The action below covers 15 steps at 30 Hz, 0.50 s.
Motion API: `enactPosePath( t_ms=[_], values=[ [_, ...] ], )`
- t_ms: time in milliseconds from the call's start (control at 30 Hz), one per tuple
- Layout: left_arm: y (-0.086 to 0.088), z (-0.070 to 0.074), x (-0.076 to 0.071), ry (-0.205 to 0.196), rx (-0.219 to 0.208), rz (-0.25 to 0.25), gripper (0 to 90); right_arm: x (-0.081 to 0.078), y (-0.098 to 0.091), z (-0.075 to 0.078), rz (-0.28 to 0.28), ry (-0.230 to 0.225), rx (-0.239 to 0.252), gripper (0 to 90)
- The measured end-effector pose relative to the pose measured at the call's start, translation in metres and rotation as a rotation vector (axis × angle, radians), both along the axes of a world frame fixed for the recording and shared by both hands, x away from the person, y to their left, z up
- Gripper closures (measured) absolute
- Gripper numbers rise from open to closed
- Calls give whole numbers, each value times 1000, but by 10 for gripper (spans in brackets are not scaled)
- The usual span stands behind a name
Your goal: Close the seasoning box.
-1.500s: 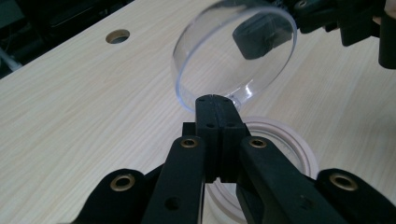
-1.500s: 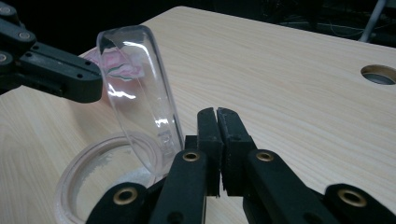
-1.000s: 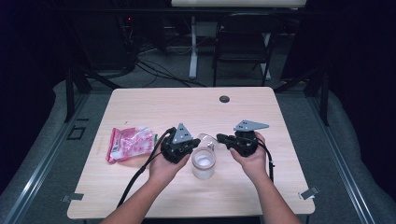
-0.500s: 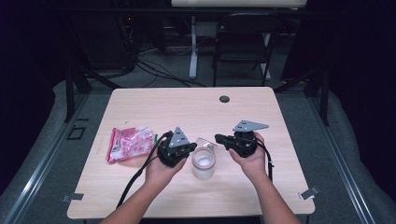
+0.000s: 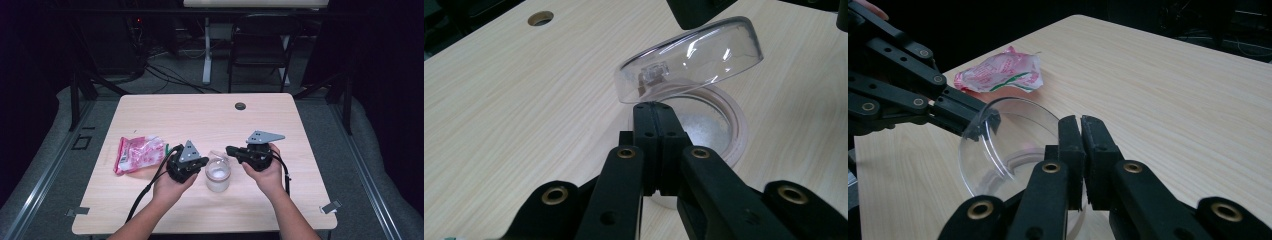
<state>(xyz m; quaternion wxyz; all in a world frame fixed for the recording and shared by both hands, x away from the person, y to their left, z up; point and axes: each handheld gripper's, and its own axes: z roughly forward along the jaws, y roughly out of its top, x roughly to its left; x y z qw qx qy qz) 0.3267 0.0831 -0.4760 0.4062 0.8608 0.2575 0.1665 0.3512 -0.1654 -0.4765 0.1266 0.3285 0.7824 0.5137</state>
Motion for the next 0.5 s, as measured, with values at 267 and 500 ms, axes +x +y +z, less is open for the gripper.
enactPosePath(
  t_ms=[267, 500],
  values=[
    [4, -4, -3, 5, 3, -4, 897, -7, 9, 0, 29, -6, -8, 877],
    [7, -9, -3, 15, 4, -2, 896, -12, 12, -1, 39, -13, -26, 877]
  ],
)
